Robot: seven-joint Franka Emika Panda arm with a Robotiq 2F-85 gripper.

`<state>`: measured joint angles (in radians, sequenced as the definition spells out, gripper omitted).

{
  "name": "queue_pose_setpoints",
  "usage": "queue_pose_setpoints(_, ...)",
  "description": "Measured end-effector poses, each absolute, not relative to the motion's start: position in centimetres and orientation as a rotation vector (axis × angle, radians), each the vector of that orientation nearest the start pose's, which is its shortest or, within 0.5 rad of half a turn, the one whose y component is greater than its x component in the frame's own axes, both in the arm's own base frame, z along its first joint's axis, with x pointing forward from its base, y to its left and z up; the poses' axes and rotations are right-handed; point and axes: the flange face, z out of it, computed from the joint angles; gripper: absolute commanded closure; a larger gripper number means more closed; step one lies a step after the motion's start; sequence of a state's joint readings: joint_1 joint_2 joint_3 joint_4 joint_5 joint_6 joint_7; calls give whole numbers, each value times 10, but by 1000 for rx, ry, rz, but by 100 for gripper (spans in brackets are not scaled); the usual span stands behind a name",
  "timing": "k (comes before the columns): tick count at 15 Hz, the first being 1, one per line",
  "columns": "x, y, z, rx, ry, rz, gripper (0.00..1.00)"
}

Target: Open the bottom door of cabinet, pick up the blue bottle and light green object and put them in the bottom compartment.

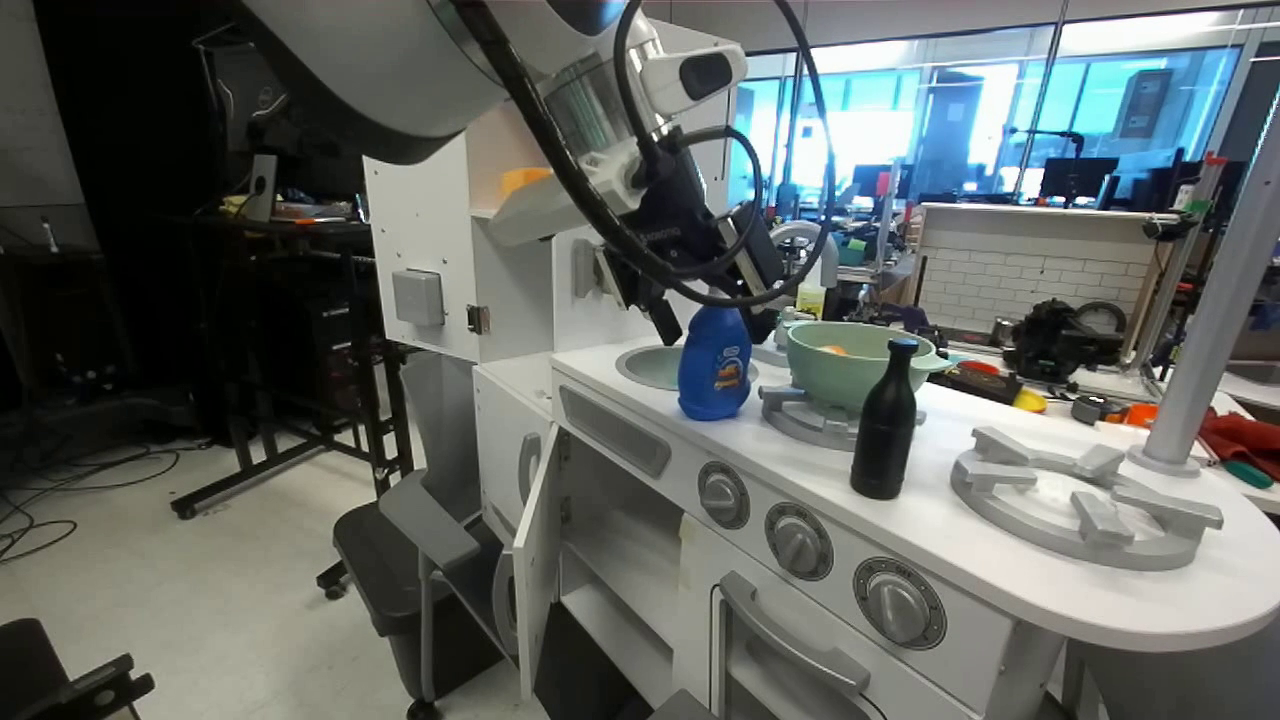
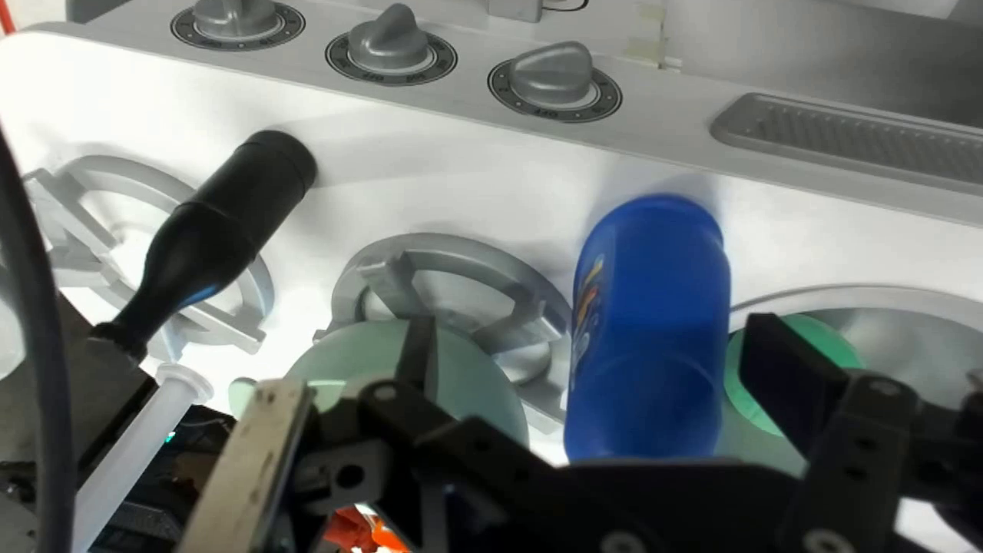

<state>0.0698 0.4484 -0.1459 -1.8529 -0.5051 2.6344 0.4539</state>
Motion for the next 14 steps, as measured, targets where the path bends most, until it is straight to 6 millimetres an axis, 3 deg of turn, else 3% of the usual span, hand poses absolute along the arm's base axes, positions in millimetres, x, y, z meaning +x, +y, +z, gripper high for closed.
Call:
queue_pose_setpoints(12,700,-9,295,-3363,139,-686,0)
queue_pose_setpoints(13,701,-9,294,-3362,139,-682,21)
queue_pose_setpoints(14,702,-10,292,-3361,139,-677,28)
